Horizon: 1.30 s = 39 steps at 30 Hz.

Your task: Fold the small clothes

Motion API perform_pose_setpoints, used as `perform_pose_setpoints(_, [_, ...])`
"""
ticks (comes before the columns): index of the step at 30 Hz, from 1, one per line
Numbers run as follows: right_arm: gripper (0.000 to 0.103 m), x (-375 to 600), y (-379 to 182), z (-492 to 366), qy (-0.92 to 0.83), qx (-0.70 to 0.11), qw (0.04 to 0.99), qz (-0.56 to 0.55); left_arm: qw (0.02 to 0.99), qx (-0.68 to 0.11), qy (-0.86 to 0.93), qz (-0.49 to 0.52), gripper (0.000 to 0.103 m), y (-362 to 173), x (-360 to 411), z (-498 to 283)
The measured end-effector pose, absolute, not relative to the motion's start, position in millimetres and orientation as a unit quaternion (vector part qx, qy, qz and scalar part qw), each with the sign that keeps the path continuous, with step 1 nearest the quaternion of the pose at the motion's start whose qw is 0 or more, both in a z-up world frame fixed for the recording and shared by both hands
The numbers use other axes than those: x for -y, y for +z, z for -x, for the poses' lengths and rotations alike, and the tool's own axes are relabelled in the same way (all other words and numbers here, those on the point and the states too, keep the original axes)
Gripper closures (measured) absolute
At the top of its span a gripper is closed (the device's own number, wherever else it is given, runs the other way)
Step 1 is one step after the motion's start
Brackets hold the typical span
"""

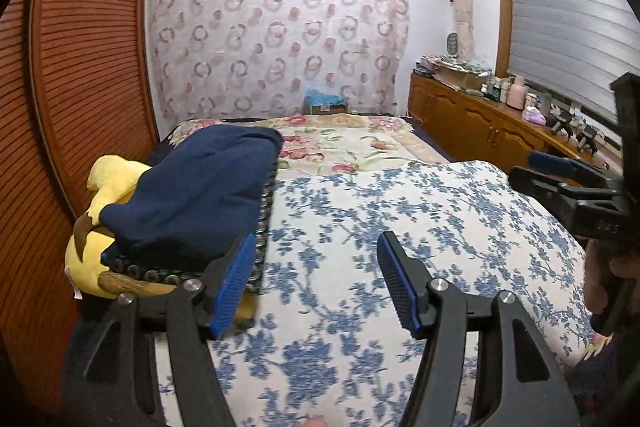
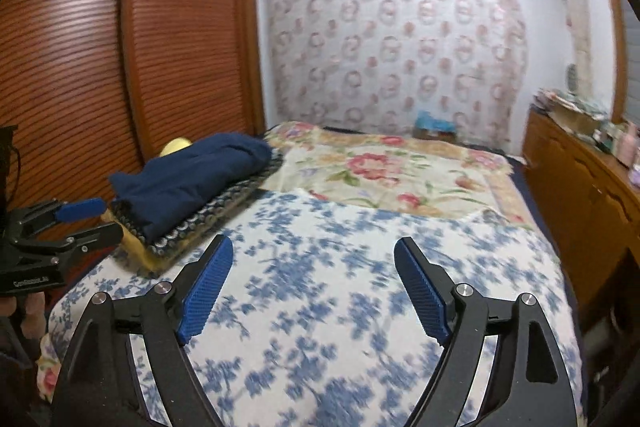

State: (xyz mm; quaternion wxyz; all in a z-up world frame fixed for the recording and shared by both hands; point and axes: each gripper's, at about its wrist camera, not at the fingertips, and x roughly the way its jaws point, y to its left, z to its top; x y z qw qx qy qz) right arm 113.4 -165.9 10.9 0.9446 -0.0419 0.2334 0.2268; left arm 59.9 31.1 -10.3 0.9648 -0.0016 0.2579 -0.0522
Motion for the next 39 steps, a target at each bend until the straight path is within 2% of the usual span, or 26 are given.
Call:
perform_pose_setpoints(16, [0.018, 241.4, 48.7, -63.1, 0.147, -0.182, 0.972, -0.009, 0.974, -0.219, -0.061, -0.015, 0.041, 34.9, 21.4, -54.5])
perform_pose_setpoints(39, [0.018, 241.5, 56.3, -56.7, 0.119, -0.166, 0.979, -0.002, 0.979, -0.201, -0.040, 0.000, 0.040, 48.0, 18.9, -47.2])
